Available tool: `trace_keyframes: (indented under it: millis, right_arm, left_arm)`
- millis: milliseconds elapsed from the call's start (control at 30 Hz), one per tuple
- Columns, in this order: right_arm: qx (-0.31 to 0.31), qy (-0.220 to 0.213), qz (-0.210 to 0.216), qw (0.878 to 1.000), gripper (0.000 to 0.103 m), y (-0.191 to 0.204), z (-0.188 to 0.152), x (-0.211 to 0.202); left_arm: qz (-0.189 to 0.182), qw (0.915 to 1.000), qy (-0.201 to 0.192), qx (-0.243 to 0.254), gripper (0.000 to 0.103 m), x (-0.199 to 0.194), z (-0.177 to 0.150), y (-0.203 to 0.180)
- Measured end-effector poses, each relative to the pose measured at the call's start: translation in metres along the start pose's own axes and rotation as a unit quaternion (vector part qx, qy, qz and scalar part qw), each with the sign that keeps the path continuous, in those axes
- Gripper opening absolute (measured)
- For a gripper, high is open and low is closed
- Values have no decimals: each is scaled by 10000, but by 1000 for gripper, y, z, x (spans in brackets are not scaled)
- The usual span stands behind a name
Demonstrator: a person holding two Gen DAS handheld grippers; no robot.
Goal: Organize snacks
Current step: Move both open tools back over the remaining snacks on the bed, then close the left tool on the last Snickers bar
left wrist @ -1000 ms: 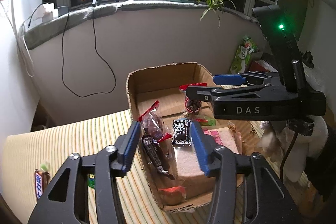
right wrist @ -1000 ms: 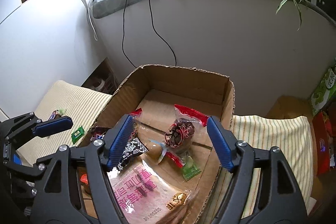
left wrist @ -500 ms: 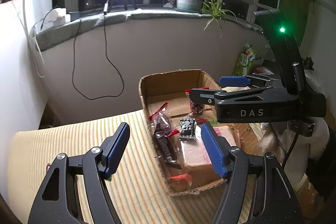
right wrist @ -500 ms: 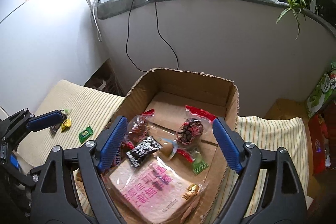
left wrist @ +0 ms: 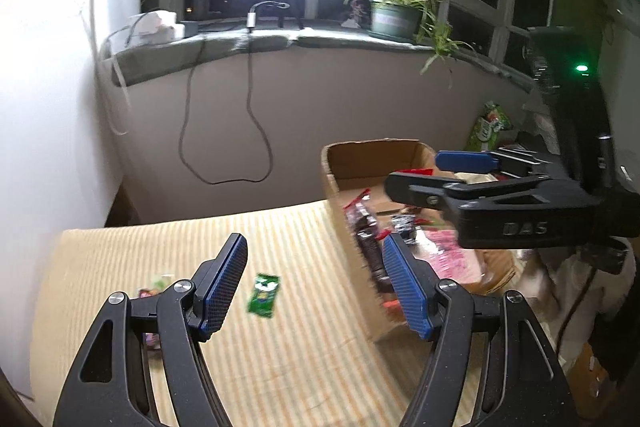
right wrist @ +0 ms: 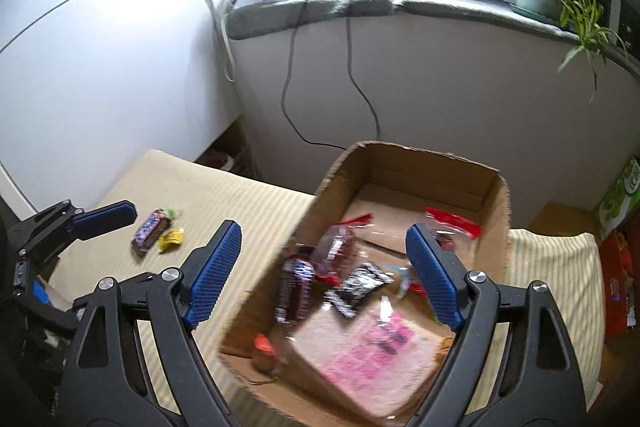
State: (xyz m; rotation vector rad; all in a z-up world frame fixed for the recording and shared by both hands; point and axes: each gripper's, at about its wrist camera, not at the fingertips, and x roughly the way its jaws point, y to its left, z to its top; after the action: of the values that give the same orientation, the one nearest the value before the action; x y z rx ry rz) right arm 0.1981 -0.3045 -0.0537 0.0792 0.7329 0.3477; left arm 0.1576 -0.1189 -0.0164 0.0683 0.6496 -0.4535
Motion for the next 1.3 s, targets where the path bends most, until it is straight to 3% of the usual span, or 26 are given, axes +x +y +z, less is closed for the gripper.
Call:
trace_keyframes:
  millis: [333, 400, 533, 667, 833, 1300]
  right_arm:
    - [-261, -115, 533, 9982, 85, 62, -9, 3]
    - [-341, -73, 643, 9973, 78, 77, -12, 8]
    - [-378, 69, 855, 9956, 74, 99, -18, 22]
    - [-427, 330, 1046, 9930, 60, 122, -29, 42]
    - [-510, 600, 1135, 9904, 50, 141, -37, 68]
    - [-842, 1169, 957, 9849, 46, 164, -50, 127]
  left_arm:
    - [524, 9955, 60, -790, 70, -19, -32, 81]
    - [647, 9936, 76, -922, 70, -24, -40, 97]
    - [791, 9902, 145, -1139, 60, -28, -54, 122]
    - [872, 9871, 278, -1314, 52, -28, -73, 141]
    - [834, 9857, 413, -1403, 45, -25, -87, 152]
    - [599, 9892, 745, -1114, 39, 22, -80, 147]
